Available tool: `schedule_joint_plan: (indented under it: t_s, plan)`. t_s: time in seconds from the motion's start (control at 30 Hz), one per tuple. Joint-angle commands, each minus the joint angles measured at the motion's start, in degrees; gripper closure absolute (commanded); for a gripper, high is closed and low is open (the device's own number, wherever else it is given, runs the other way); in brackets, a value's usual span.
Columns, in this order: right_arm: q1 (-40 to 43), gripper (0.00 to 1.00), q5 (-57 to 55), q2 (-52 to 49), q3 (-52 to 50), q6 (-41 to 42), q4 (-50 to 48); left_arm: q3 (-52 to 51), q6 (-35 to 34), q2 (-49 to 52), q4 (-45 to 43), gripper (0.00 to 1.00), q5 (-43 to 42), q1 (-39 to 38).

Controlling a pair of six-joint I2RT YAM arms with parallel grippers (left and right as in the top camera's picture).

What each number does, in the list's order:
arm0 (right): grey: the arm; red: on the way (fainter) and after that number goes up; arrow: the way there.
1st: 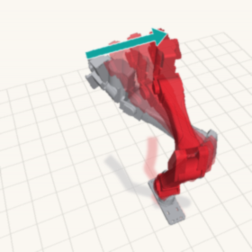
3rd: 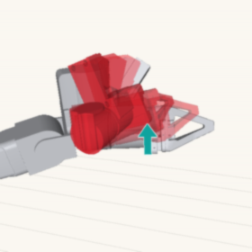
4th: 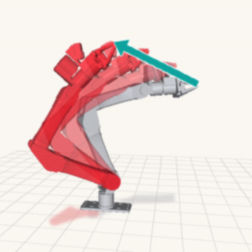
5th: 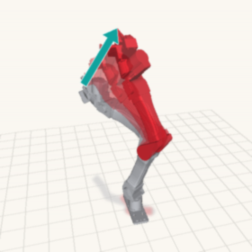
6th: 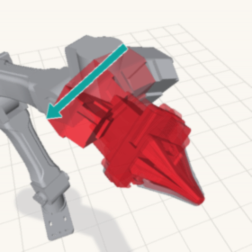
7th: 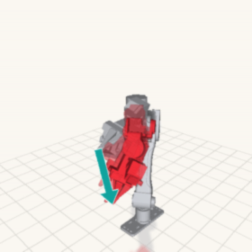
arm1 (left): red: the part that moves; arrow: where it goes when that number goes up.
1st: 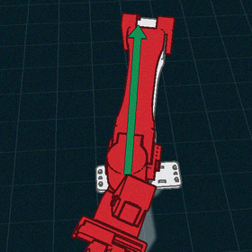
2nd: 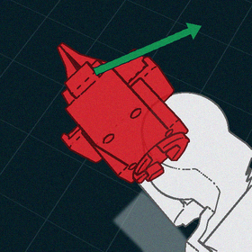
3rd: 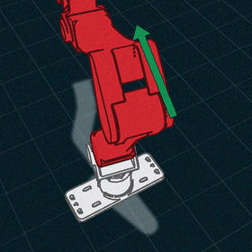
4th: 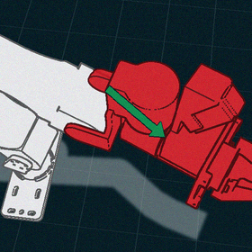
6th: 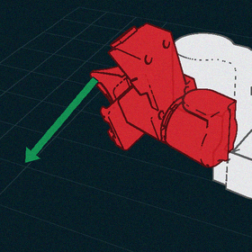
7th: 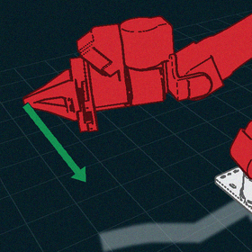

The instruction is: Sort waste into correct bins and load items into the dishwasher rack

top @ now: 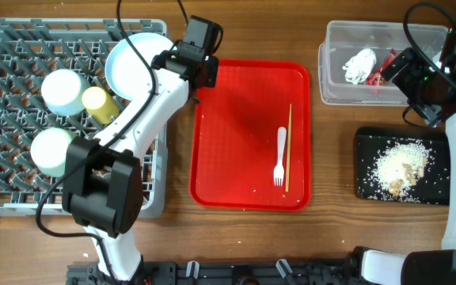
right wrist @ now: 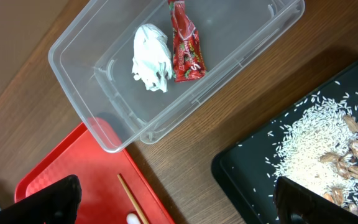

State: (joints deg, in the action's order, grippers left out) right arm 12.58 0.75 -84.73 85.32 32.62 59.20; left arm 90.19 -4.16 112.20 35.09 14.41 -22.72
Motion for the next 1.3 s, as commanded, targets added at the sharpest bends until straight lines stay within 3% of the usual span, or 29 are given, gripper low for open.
schedule_joint_plan:
  t_s: [0.0, 0.33, 0.6, 0.7, 0.93, 1.27]
  plan:
    - [0.04, 0.00, -1.18, 0.68, 0.39, -1.09, -0.04, -0.17, 0.94, 1.07, -0.85, 0.96, 0.74, 1.22]
    - [0.04, 0.00, -1.18, 0.68, 0.39, -1.09, -0.04, -0.17, 0.94, 1.07, -0.59, 0.96, 0.79, 3.65]
    - [0.04, 0.00, -1.18, 0.68, 0.39, -1.07, -0.04, -0.17, 0.63, 0.87, 4.37, 0.96, 13.44, 4.85]
    - [0.04, 0.00, -1.18, 0.68, 0.39, -1.09, -0.04, -0.17, -2.82, 0.13, 5.97, 0.96, 16.83, 4.90]
    - [0.04, 0.00, -1.18, 0.68, 0.39, -1.07, -0.04, -0.17, -6.54, -2.25, 7.61, 0.96, 16.92, 7.45]
    - [0.02, 0.00, -1.18, 0.68, 0.39, -1.07, -0.04, -0.17, -9.40, -10.51, 3.04, 0.96, -1.77, 10.64]
